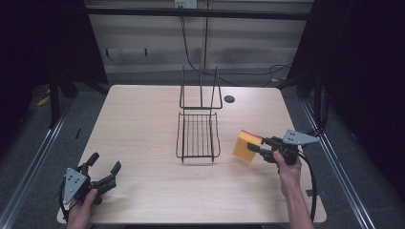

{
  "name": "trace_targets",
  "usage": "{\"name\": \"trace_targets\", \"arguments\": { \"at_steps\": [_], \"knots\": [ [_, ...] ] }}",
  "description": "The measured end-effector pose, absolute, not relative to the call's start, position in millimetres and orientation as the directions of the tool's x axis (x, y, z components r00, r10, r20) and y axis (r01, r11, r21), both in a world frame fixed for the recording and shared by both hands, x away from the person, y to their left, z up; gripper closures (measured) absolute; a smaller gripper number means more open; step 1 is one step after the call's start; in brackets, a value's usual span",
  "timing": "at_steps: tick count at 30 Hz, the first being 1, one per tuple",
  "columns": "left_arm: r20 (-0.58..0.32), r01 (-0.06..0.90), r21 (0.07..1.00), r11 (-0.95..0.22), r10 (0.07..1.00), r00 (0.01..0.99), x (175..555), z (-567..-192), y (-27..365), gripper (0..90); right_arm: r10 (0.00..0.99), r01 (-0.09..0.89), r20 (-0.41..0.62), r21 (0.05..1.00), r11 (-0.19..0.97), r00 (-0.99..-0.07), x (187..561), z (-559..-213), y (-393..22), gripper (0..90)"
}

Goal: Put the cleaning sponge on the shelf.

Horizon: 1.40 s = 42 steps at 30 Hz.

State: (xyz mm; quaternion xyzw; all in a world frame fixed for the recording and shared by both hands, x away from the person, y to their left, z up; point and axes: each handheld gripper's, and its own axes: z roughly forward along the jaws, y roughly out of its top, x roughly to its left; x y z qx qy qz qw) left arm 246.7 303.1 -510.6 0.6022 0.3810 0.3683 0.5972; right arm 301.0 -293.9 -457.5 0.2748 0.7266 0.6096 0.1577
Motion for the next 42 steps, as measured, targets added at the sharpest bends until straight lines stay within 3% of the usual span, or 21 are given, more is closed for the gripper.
{"name": "trace_targets", "arguments": {
  "at_steps": [19,42],
  "knots": [
    [-0.011,0.019,1.000,0.003,0.899,0.439,247,-511,303,15.6,0.530,0.143,0.055,0.981,0.127,-0.846,309,-422,-270,60.2],
    [-0.011,0.019,1.000,0.003,0.899,0.439,247,-511,303,15.6,0.473,0.119,0.043,0.984,0.131,-0.880,319,-411,-244,60.4]
  ]
}}
